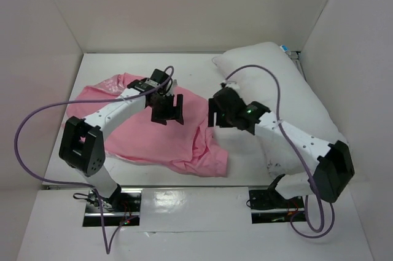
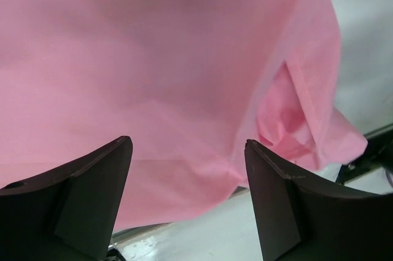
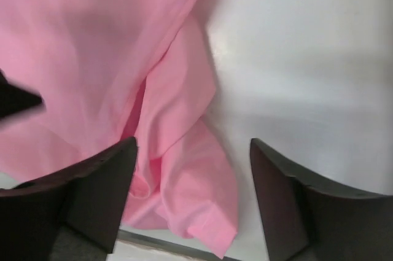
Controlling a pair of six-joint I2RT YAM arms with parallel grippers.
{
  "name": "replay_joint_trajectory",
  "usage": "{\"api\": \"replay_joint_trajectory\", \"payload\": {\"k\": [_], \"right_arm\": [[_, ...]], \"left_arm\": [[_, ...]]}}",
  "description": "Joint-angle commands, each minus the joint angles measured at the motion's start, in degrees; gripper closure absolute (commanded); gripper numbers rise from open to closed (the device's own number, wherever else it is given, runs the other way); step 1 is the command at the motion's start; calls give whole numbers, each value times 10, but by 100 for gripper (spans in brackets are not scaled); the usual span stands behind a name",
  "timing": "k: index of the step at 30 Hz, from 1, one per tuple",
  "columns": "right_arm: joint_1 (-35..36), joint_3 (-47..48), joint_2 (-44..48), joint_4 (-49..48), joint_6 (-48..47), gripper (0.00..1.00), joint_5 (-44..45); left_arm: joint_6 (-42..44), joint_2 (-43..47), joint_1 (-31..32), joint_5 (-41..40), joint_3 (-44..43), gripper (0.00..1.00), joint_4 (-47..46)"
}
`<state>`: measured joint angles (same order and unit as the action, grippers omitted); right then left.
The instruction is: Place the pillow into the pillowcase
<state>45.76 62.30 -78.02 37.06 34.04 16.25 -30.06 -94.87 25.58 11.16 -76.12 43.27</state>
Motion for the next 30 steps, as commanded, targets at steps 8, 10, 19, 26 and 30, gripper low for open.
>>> {"api": "replay_joint_trajectory", "payload": {"k": [8,10,19,26,30], "right_arm": [[-134,-17,66,6,23,17,-63],[-146,-30,91,13,29,17,-68],[-166,-65,106,3,29,17,-108],[-154,-76,48,-118,23,17,-237],[-154,-82,-15,-220,23,11,-305]], "left_arm": [[-40,-146,153,-108,-187,6,33],[-40,-182,163,-124,-239,6,49],[-41,-260,157,-99,-310,100,81],[3,-53,118,-62,-152,100,20],[15,33,86,30,-56,100,-29]]}}
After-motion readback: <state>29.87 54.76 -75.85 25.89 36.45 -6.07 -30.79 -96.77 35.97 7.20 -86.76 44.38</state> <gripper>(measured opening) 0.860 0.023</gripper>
